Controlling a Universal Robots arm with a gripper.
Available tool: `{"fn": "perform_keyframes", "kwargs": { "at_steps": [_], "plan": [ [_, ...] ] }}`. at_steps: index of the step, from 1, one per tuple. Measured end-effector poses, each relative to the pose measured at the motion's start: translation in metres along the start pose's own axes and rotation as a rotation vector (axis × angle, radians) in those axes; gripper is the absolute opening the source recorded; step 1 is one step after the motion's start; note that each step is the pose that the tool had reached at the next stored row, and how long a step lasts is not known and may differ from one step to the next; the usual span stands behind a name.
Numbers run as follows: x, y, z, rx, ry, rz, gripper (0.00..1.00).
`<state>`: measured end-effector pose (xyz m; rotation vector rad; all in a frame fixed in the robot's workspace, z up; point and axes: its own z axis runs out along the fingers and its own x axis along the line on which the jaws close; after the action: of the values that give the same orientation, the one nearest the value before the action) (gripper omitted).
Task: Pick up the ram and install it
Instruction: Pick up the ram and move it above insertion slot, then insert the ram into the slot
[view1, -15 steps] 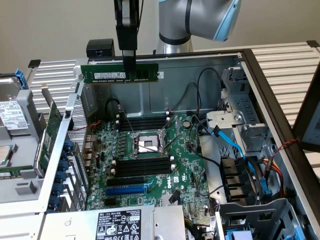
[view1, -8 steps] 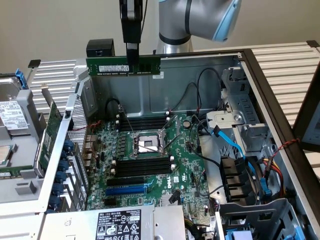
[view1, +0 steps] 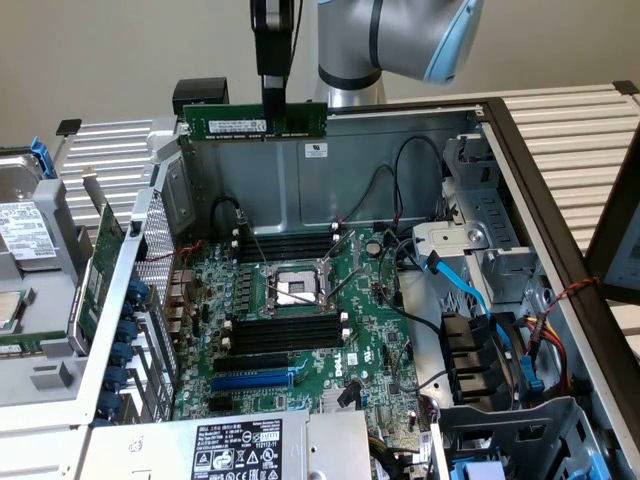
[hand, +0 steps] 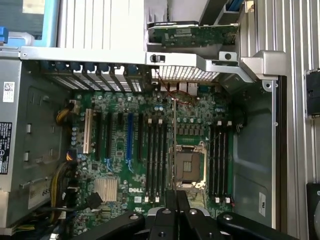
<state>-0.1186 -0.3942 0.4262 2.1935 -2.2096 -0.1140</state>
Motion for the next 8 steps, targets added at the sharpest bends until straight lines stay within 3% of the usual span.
{"fn": "perform_keyframes", "kwargs": {
  "at_steps": [8],
  "plan": [
    [0.0001, -0.0046, 0.0067, 0.0006, -0.0019, 0.0, 0.12]
  ]
}}
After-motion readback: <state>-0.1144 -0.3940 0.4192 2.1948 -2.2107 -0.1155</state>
